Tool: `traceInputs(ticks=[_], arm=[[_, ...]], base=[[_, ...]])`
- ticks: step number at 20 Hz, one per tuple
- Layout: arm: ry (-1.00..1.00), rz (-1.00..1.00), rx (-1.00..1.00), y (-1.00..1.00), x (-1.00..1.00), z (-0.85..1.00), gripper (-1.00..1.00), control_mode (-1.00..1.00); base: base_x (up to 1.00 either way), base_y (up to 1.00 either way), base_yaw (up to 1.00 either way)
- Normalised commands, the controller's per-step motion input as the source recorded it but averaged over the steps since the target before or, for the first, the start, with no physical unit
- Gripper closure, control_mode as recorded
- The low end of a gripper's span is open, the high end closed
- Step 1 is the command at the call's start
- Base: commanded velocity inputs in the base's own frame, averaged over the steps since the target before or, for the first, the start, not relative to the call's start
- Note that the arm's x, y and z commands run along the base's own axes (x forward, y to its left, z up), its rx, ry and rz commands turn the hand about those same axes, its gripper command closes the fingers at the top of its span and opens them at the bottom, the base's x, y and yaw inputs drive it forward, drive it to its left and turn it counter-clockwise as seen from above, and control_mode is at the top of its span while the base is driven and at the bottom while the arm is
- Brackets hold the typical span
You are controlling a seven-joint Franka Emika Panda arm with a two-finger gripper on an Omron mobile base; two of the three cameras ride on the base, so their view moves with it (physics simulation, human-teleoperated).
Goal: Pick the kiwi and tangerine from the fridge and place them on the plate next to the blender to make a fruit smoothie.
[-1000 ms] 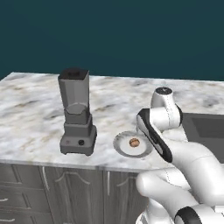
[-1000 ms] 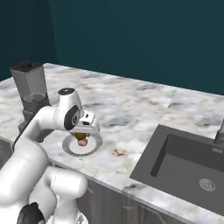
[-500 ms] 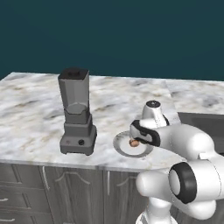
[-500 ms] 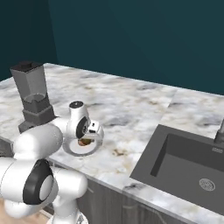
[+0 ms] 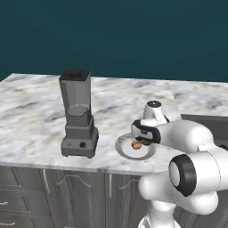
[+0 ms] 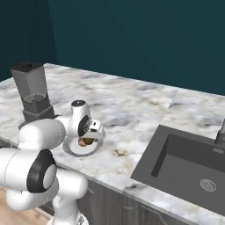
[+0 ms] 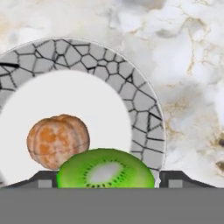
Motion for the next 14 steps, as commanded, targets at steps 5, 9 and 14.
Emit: traceInputs(ticks=[5, 9, 14], arm=[[-0.06, -0.01, 0.0, 0.05, -0.03, 0.43, -1.0, -1.0], [-0.32, 0.0, 0.0, 0.17, -0.68, 0.75, -1.0, -1.0], [-0.55, 0.0, -0.01, 0.04, -1.0, 0.8, -1.0, -1.0]], base=[[0.0, 0.0, 0.0], [0.0, 0.0, 0.0], [0.0, 0.0, 0.0]])
